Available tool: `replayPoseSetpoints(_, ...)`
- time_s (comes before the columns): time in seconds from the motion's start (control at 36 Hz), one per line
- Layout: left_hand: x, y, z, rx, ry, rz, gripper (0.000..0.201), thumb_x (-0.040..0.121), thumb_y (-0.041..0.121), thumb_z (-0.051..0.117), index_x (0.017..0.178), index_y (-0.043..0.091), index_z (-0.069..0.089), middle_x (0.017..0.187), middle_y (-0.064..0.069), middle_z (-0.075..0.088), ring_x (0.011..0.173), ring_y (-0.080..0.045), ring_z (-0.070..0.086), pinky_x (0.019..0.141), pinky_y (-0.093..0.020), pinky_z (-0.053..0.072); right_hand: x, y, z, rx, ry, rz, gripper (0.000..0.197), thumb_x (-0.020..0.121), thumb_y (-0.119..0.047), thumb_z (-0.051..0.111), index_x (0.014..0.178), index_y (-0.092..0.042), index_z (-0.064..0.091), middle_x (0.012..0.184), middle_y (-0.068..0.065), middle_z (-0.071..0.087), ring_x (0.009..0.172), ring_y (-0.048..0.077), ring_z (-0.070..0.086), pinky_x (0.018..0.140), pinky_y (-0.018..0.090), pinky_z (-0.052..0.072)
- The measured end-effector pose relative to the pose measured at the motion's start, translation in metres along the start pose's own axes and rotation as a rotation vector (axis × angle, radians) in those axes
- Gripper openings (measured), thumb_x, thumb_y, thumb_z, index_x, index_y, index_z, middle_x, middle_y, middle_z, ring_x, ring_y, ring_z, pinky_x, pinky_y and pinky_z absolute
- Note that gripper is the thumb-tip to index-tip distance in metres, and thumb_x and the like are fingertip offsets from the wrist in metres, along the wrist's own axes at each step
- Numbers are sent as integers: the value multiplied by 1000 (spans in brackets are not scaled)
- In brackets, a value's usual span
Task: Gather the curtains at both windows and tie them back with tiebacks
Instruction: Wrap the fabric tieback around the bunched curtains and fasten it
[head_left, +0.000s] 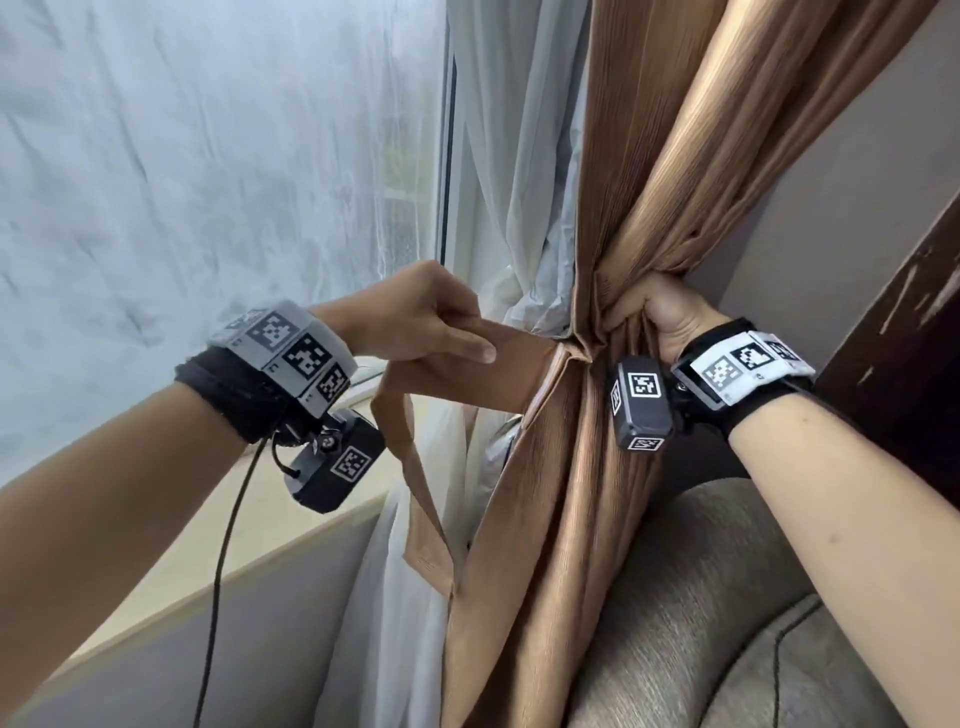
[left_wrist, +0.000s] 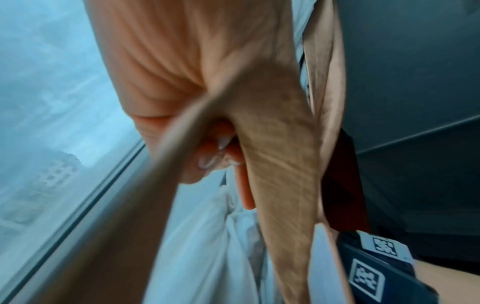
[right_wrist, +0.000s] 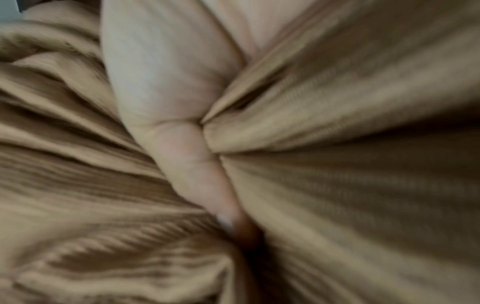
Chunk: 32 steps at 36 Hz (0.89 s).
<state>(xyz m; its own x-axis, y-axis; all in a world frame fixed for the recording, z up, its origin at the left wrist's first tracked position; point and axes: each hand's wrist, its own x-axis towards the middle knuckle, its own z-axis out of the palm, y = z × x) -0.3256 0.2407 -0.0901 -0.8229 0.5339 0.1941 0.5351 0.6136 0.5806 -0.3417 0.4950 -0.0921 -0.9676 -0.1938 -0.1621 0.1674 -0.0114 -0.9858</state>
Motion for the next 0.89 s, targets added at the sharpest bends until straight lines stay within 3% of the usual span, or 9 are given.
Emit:
replayPoseSetpoints(0.11, -5, -13, -15, 51, 66, -33, 40, 75, 21, 83, 51, 17, 52, 41, 12, 41, 44, -3, 39, 46, -14, 31, 0, 0, -5, -31, 26, 3, 49, 35, 4, 62, 83, 11, 70, 81, 26, 69, 84, 44, 63, 94, 58, 48)
replayPoseSetpoints(0.22, -5, -34, -34, 126, 174, -51, 28, 78, 19, 81, 58, 16, 61, 48, 8, 49, 46, -2, 45, 49, -12, 36, 2, 0, -10, -35, 49, 2, 49, 31, 4, 65, 79, 9, 71, 86, 25, 68, 92, 46, 61, 101, 59, 44)
replayPoseSetpoints(0.31, 2, -45, -42, 219, 244, -60, 15, 84, 19, 75, 73, 8, 72, 59, 3, 60, 56, 0, 53, 58, -10, 38, 0, 0, -12, -65, 32, 22, 32, 45, 4, 59, 74, 8, 71, 77, 23, 70, 77, 40, 67, 79, 44, 59)
replayPoseSetpoints(0.36, 12, -49, -42, 304, 269, -68, 14, 87, 18, 71, 85, 5, 75, 72, -5, 67, 70, -12, 59, 69, -22, 44, 1, 0, -13, -71, 21, 10, 26, 52, 7, 52, 70, 6, 71, 66, 18, 71, 60, 32, 68, 64, 34, 59)
replayPoseSetpoints(0.5, 37, -49, -26, 413, 313, -48, 17, 93, 16, 61, 96, 9, 75, 89, -6, 70, 82, -20, 60, 78, -24, 40, -1, 1, -14, -59, 20, -25, 26, 52, 9, 49, 61, 2, 73, 63, 13, 71, 54, 27, 67, 61, 31, 57)
replayPoseSetpoints(0.69, 78, -29, 5, 402, 246, -49, 23, 97, 19, 54, 96, 11, 76, 90, -4, 72, 82, -19, 65, 83, -31, 54, -4, 5, -16, -50, 40, -52, 28, 39, 3, 61, 64, 4, 73, 66, 17, 71, 68, 36, 64, 81, 44, 53)
replayPoseSetpoints(0.75, 88, -22, 14, 438, 197, -59, 27, 97, 17, 50, 78, 13, 70, 79, -1, 67, 76, -22, 64, 70, -30, 53, -5, 7, -16, -64, 37, -69, 32, 33, -1, 65, 64, 4, 73, 65, 17, 70, 62, 34, 63, 74, 39, 52)
replayPoseSetpoints(0.81, 96, -13, 22, 477, 153, -46, 35, 96, 11, 43, 63, 17, 50, 67, 3, 53, 71, -23, 57, 64, -27, 43, -8, 6, -16, -85, 40, -68, 16, 43, -1, 62, 56, 2, 71, 57, 16, 68, 48, 29, 62, 58, 28, 51)
replayPoseSetpoints(0.89, 99, 0, 30, 494, 78, -1, 25, 98, 4, 39, 83, 10, 58, 85, 1, 52, 86, -20, 52, 80, -27, 40, -8, 7, -21, -80, 63, -84, 19, 51, 7, 52, 49, 0, 69, 52, 12, 67, 42, 24, 61, 51, 24, 50)
